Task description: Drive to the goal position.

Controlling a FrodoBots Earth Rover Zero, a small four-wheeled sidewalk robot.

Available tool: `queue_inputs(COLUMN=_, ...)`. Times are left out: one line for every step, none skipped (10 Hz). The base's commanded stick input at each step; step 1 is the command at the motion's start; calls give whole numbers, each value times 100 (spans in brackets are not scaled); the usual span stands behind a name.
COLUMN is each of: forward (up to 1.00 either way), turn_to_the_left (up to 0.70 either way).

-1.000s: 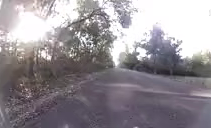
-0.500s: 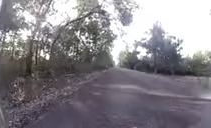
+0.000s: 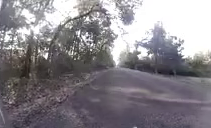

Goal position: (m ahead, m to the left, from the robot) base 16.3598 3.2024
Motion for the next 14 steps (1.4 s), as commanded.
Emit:
queue_inputs(forward=70, turn_to_the_left=-29)
queue_inputs(forward=70, turn_to_the_left=-30)
queue_inputs(forward=70, turn_to_the_left=-31)
queue_inputs(forward=70, turn_to_the_left=-31)
queue_inputs(forward=70, turn_to_the_left=-23)
queue_inputs(forward=70, turn_to_the_left=-14)
queue_inputs(forward=70, turn_to_the_left=-6)
queue_inputs(forward=70, turn_to_the_left=0)
queue_inputs(forward=70, turn_to_the_left=0)
queue_inputs(forward=70, turn_to_the_left=0)
queue_inputs(forward=70, turn_to_the_left=0)
queue_inputs(forward=70, turn_to_the_left=0)
queue_inputs(forward=70, turn_to_the_left=0)
queue_inputs(forward=70, turn_to_the_left=0)
